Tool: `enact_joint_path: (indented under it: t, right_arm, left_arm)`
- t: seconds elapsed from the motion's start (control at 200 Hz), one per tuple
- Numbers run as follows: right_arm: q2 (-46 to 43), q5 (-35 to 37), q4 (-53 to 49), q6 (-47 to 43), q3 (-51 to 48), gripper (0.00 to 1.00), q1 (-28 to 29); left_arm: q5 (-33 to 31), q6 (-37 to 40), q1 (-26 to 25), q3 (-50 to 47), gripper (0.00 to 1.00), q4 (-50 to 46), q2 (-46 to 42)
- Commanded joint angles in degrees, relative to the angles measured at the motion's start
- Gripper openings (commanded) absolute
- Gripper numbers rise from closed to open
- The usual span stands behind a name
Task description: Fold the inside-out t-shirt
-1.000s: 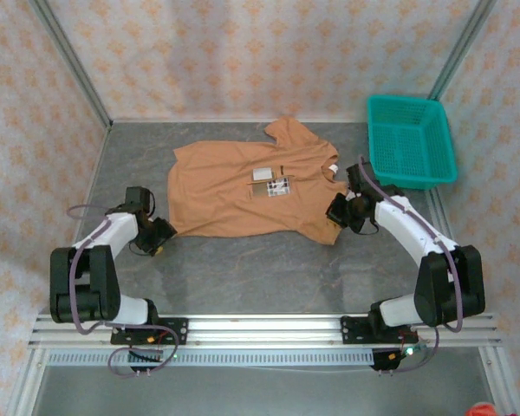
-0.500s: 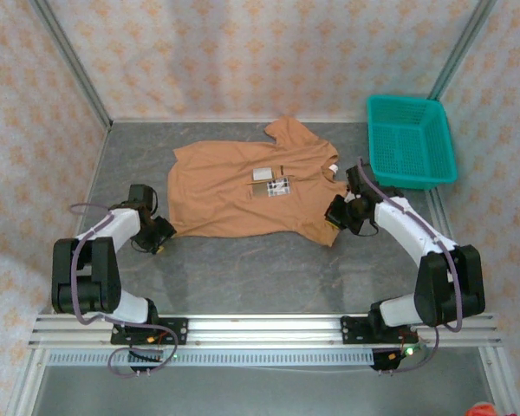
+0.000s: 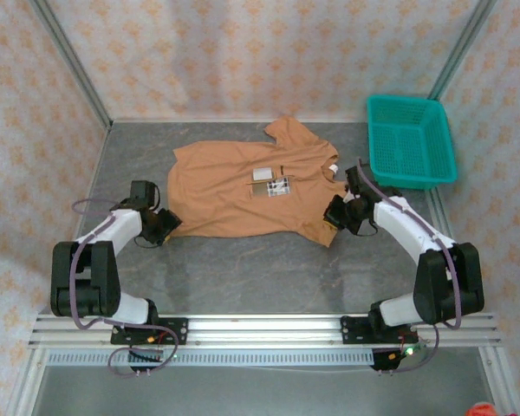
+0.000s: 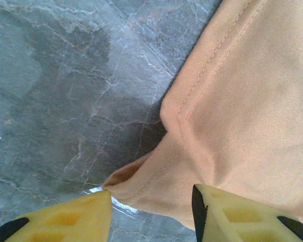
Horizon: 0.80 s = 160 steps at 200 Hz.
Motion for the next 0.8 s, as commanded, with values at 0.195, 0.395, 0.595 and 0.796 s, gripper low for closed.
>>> enact_joint_path:
  t: [0.195,0.395,0.595,0.796]
  right_arm:
    - [-0.82,-1.62,-0.59,0.82,1.62,0.00,0.20]
    - [-1.85,-4.44,-3.87,3.95,10.21,0.00,4.08]
    - [10.27,-1.19,-2.72,5.76,22.36,0.00,9.97]
    - [33.84,1.13,-5.36,2.88,41.26,0.30,10.05]
  left_arm:
    - [-2.49,1.21,-0.04,0.50,0.00,0.81,4.60]
    - [-10.56,5.27,-0.07,10.24,0.00,-11.80,-0.90]
    - [-9.42,4.51,-0.42,14.19,0.00,-12.13,-2.86]
    - [-8.53,3.55,-3.02,12.47,0.00,-9.99,1.00]
